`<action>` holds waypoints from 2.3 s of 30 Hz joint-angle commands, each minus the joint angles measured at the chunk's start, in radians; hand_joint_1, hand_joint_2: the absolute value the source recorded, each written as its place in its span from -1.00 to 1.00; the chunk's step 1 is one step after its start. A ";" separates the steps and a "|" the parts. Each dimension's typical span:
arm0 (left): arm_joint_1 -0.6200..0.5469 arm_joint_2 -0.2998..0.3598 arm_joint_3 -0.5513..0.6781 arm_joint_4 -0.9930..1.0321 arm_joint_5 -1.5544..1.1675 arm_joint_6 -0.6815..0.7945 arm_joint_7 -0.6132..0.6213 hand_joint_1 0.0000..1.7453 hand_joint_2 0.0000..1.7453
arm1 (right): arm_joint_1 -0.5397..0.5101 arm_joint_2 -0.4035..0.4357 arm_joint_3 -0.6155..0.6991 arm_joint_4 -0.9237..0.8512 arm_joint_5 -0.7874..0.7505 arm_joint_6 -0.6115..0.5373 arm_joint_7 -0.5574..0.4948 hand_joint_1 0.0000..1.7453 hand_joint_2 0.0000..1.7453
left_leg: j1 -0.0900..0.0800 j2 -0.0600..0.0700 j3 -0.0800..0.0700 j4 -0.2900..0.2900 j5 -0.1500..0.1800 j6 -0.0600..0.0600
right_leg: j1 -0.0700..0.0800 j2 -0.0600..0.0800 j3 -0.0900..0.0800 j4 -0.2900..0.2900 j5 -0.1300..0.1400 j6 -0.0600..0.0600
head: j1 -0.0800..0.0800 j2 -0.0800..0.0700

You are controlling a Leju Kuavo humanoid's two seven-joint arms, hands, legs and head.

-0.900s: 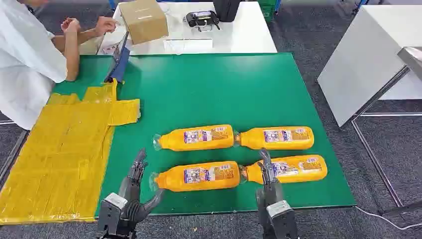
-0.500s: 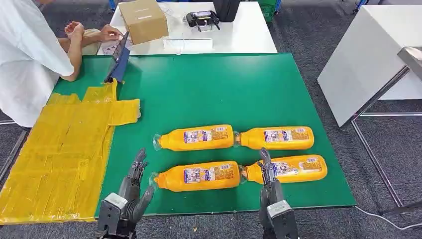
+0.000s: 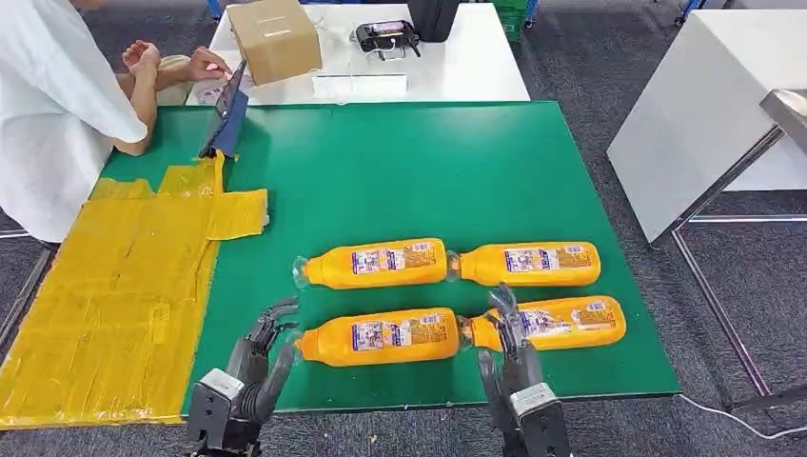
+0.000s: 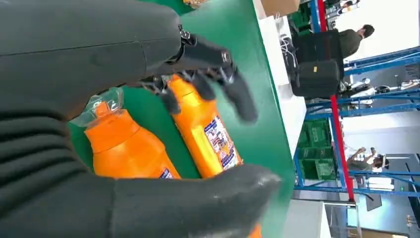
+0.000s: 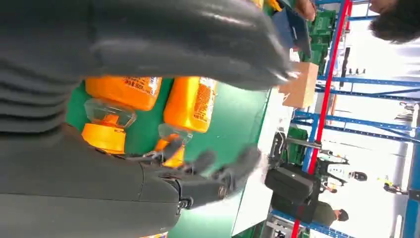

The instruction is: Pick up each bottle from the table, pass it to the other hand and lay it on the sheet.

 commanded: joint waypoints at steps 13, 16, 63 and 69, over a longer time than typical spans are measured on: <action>-0.034 0.041 0.098 -0.105 -0.070 0.106 -0.118 1.00 1.00 | -0.206 0.006 0.002 0.050 0.024 0.064 -0.035 1.00 1.00 | 0.002 0.002 0.008 0.000 -0.002 -0.002 | 0.001 0.006 0.007 0.000 -0.001 -0.003 | 0.000 0.000; -0.048 0.047 0.135 -0.107 -0.078 0.096 -0.094 1.00 1.00 | -0.271 -0.021 -0.008 0.071 0.125 0.042 0.023 -0.64 1.00 | 0.002 0.002 0.007 0.000 -0.001 -0.001 | 0.001 0.006 0.007 0.000 0.000 -0.002 | 0.000 0.000; -0.320 -0.013 0.023 0.134 0.055 -0.057 -0.041 -1.00 1.00 | -1.068 0.129 0.294 1.282 0.816 0.204 0.270 -1.00 1.00 | 0.001 -0.003 0.007 0.000 0.004 0.000 | 0.000 0.001 0.008 0.001 0.001 -0.001 | 0.000 0.000; -0.335 -0.012 0.014 0.150 0.066 -0.053 -0.048 -1.00 1.00 | -1.076 0.108 0.255 1.330 0.775 0.194 0.256 -1.00 1.00 | 0.000 -0.004 0.005 0.000 0.005 0.001 | 0.000 -0.001 0.007 0.001 0.001 0.000 | 0.000 0.000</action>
